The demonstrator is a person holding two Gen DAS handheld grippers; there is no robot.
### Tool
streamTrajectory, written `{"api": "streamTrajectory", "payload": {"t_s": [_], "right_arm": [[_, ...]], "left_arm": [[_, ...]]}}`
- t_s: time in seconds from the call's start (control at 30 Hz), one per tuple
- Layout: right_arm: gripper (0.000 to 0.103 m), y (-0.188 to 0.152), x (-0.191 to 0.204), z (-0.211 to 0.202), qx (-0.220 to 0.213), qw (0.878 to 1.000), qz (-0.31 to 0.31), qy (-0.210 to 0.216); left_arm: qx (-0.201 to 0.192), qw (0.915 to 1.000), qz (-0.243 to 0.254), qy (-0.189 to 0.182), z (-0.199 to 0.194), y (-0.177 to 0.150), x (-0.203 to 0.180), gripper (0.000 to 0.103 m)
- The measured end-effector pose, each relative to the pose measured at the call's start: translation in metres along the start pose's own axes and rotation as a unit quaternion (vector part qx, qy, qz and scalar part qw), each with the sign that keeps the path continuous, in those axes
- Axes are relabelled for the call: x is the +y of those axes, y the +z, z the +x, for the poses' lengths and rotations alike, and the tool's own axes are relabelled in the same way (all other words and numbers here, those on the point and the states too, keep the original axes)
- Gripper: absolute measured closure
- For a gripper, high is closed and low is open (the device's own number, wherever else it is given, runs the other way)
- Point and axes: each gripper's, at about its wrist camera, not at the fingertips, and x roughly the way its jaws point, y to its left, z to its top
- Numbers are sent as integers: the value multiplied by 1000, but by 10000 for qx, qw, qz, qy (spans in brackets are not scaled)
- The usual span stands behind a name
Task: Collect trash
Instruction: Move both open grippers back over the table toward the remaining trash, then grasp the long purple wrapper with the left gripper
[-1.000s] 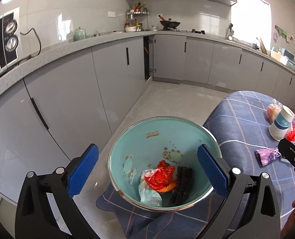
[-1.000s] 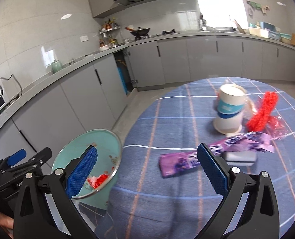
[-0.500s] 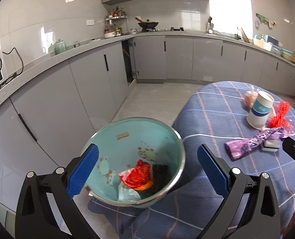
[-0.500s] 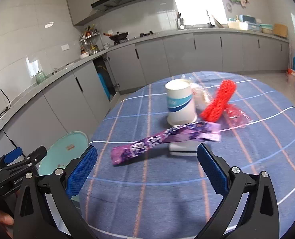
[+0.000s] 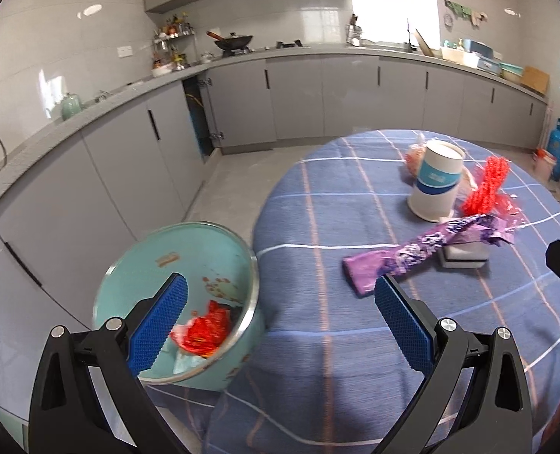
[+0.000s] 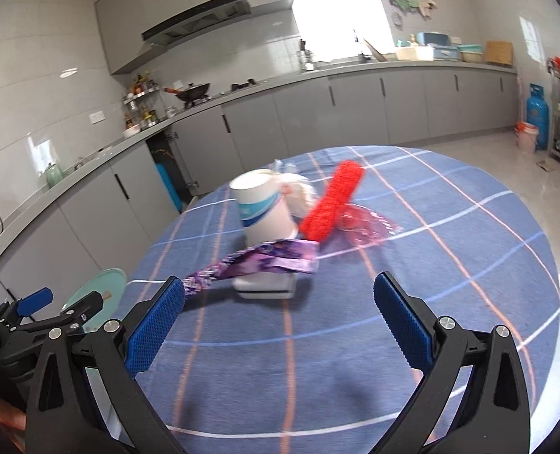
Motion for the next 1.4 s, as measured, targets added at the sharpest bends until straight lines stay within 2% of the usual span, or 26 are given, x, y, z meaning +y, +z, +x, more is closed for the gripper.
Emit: {"api": "streamTrajectory", "payload": {"t_s": [0.3,0.6,0.7,0.83,1.0,1.17,1.4], "right_arm": [[5,-2,-36,5,111,9992,308,-239],[6,1,-47,10,172,9984,360,-403],[6,0,-48,15,234,9980,398,-420],[6,1,-49,16,259,9979,380,-462],[6,4,-54,17,269,9974,425,-519],[6,5,-57,21,321,9968,445,-575],[6,4,-52,29,418,9967,397,-573]], "left_arm": [[136,9991,309,-256,19,1,-34,6],[144,9938,869,-672,42,17,-68,7],[147,9913,1044,-790,53,22,-81,10],[319,9864,1333,-908,71,24,-97,21],[606,9832,1314,-1109,90,22,-103,32],[785,9806,1346,-1190,99,15,-107,61],[733,9810,1160,-1372,92,15,-98,72]]}}
